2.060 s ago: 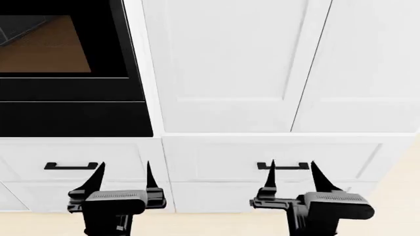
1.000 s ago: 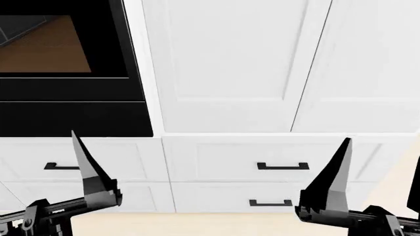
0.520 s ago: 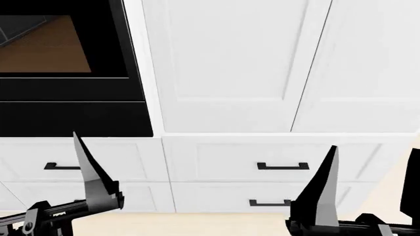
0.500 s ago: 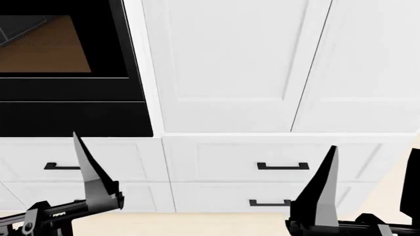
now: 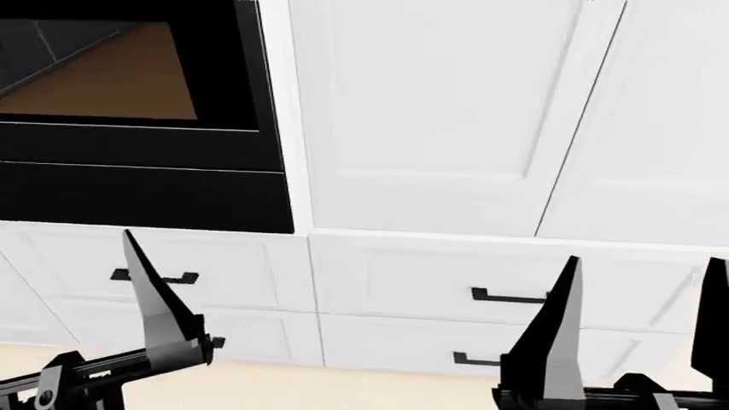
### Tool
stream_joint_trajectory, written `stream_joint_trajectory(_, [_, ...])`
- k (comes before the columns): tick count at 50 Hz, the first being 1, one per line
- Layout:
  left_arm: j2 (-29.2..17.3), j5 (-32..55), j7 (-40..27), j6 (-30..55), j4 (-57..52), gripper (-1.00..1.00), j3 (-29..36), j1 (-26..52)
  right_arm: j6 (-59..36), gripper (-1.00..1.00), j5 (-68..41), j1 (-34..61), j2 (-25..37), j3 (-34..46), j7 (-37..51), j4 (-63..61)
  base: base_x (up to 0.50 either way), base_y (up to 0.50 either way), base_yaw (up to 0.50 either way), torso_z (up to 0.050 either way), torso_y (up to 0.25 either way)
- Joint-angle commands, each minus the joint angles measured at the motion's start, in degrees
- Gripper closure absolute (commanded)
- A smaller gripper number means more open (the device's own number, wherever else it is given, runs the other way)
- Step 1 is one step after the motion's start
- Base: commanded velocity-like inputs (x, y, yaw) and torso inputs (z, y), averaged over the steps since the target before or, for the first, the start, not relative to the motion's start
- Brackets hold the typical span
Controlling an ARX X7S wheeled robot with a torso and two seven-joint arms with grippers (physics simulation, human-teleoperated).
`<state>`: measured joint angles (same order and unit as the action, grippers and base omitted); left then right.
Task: Open the oven door
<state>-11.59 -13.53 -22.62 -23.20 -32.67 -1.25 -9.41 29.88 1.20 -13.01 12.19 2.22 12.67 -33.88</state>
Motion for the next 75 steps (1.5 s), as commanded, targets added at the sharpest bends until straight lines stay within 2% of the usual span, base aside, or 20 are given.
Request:
stream_joint_trajectory(1, [-0.40, -0.39, -0.68, -0.19, 0.00, -1.00, 0.13, -0.05, 0.61, -1.00, -0.14, -0.18, 0.60, 0.50, 0.22, 0.05, 0.00, 0.00, 0.50, 0.000, 0.000])
stream_joint_trajectory(75, [-2.48, -1.23, -3.64, 0.25, 0.01, -1.00, 1.36, -0.12, 1.56, -1.00, -0.29, -0.38, 2.98, 2.21, 2.37, 0.17, 0.00, 0.00, 0.50, 0.000, 0.000])
